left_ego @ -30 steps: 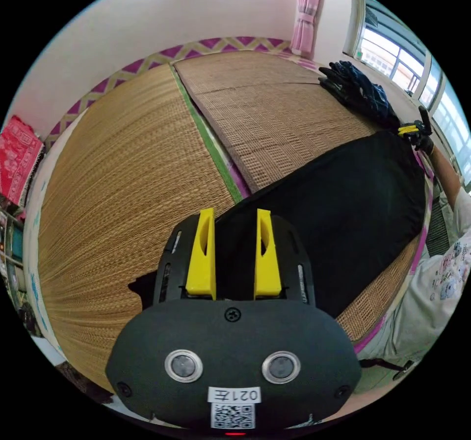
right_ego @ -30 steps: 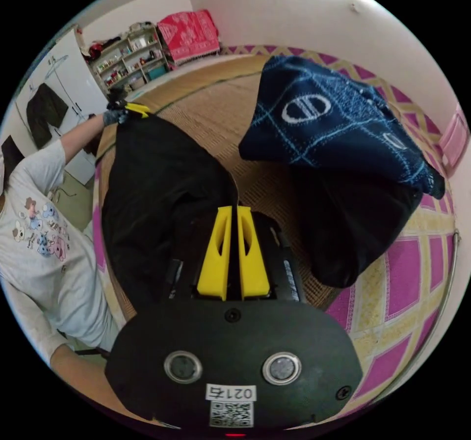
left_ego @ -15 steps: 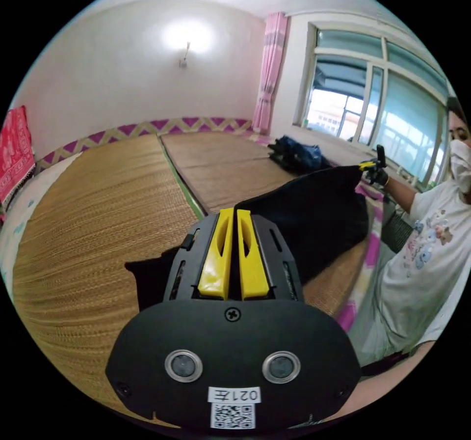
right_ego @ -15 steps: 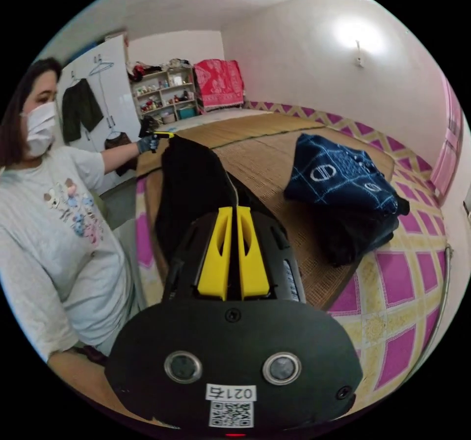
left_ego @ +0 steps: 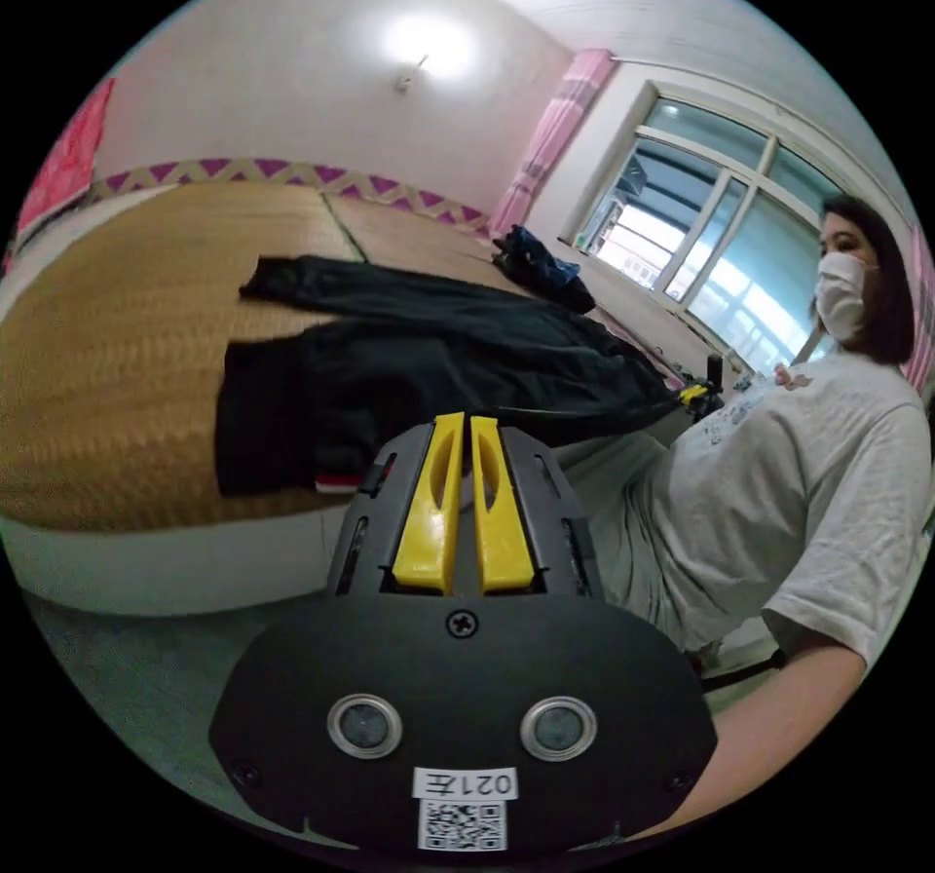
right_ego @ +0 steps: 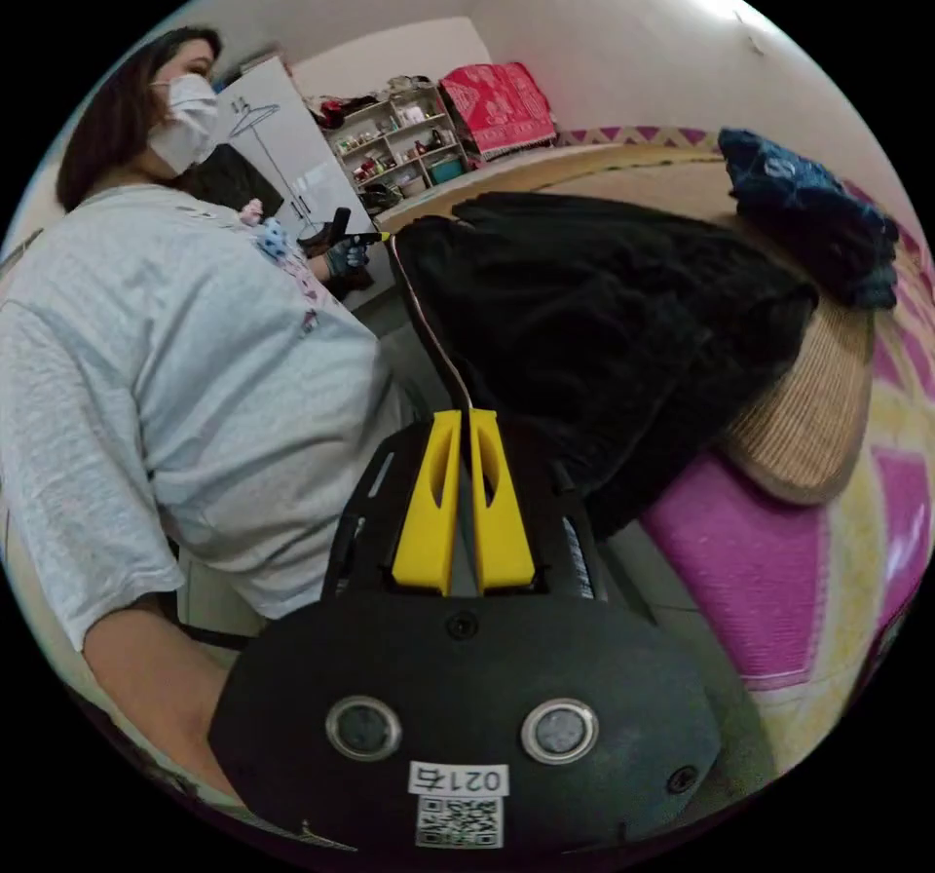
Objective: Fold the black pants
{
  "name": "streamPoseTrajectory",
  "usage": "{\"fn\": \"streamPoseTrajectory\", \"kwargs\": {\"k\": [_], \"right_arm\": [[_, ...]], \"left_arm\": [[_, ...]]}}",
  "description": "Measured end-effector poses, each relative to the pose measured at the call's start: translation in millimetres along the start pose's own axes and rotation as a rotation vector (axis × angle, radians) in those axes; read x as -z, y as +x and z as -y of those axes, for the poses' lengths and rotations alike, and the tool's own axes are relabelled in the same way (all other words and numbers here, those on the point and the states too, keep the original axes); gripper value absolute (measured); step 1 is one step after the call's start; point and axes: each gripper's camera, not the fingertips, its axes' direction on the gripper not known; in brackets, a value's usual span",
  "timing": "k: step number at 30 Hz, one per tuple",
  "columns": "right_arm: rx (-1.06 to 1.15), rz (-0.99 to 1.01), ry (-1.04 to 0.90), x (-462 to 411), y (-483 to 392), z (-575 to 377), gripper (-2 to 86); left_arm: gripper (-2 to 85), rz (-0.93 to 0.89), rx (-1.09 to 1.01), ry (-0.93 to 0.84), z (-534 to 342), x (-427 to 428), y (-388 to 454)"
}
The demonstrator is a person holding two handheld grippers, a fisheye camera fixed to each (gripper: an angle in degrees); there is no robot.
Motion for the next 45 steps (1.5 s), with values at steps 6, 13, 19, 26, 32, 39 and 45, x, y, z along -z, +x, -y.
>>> {"fn": "streamPoseTrajectory", "kwargs": {"k": [6,13,19,26,32,39,45], "right_arm": [[-0.118,-0.010,-0.047,-3,28,1,3.0],[-0.099,-0.035,-0.012,39,45,25,8.6],[-0.254,-0.318,0.153,79,106,53,9.1],[-0.533,-0.378,0.194,104,246,88,11.8],[-0.748,-0.115,0.192,101,366,111,12.1],[-0.854,0.033,0.117,102,419,146,2.9],[-0.778,-0.105,0.121,146,430,210,3.1]], "left_arm": [[0.7,-0.090,0.143,0.083,-6,17,-32],[4.4,0.271,0.308,0.081,35,31,-64],[3.4,0.357,0.353,-0.020,79,18,-84],[1.0,0.266,0.447,-0.048,103,14,-123],[-0.4,0.191,0.473,0.073,86,20,-132],[-0.8,0.194,0.479,0.078,88,16,-133],[-0.9,0.214,0.503,0.024,111,3,-144]]}}
